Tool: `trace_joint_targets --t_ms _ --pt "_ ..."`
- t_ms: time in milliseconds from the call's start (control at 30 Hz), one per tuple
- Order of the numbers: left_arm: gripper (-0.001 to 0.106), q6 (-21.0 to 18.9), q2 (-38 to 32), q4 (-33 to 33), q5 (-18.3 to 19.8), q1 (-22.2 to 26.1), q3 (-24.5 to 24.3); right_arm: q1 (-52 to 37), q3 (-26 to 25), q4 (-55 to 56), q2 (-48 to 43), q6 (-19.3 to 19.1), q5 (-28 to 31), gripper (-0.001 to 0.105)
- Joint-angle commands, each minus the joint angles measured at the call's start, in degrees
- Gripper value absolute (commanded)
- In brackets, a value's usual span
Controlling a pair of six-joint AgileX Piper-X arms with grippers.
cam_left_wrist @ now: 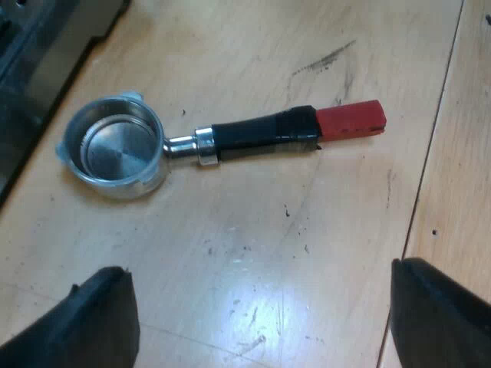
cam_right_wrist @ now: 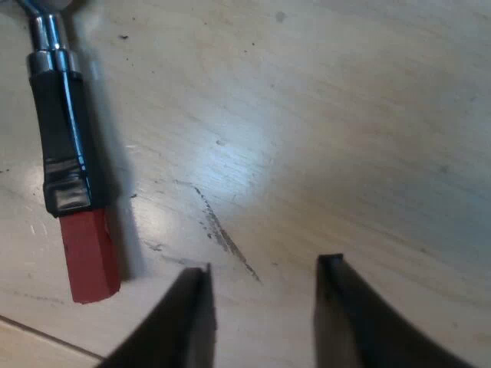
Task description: Put the handle in the coffee machine
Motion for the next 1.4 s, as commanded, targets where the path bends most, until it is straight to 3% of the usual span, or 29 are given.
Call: trace_joint_targets --t_ms 33,300,400,567,900,1233,1400 --pt "0.07 -0.1 0.2 -0.3 -0.5 -0.2 0.7 1.3 -0.3 -1.0 4.0 0.6 0.3 0.0" --pt "0.07 -0.1 0.2 -0.4 -0.5 -0.2 0.8 1.4 0.1 -3.9 10.2 0.7 0.3 0.0" --pt "0.07 -0.1 0.2 -0.4 -0.5 -0.2 0.8 1.4 1.5 -5.7 12.2 4.2 0.2 0.0" --pt "0.07 -0.1 0.2 -0.4 -0.5 -0.2 0.8 1.4 4.7 -7.0 16.3 5.0 -1.4 0.0" --pt "0.07 -0.1 0.2 -0.4 -0.5 -0.2 0.8 1.4 5.0 -11.7 25.9 4.9 -4.1 0.0" --pt "0.07 -0.1 0.2 -0.4 -7.9 0.1 0.8 6.9 4.3 -17.5 30.5 5.9 -7.8 0.0" --pt "0.07 -0.1 0.2 -0.3 -7.9 2.9 0.8 9.9 2.6 -18.3 32.2 7.1 -7.9 0.0"
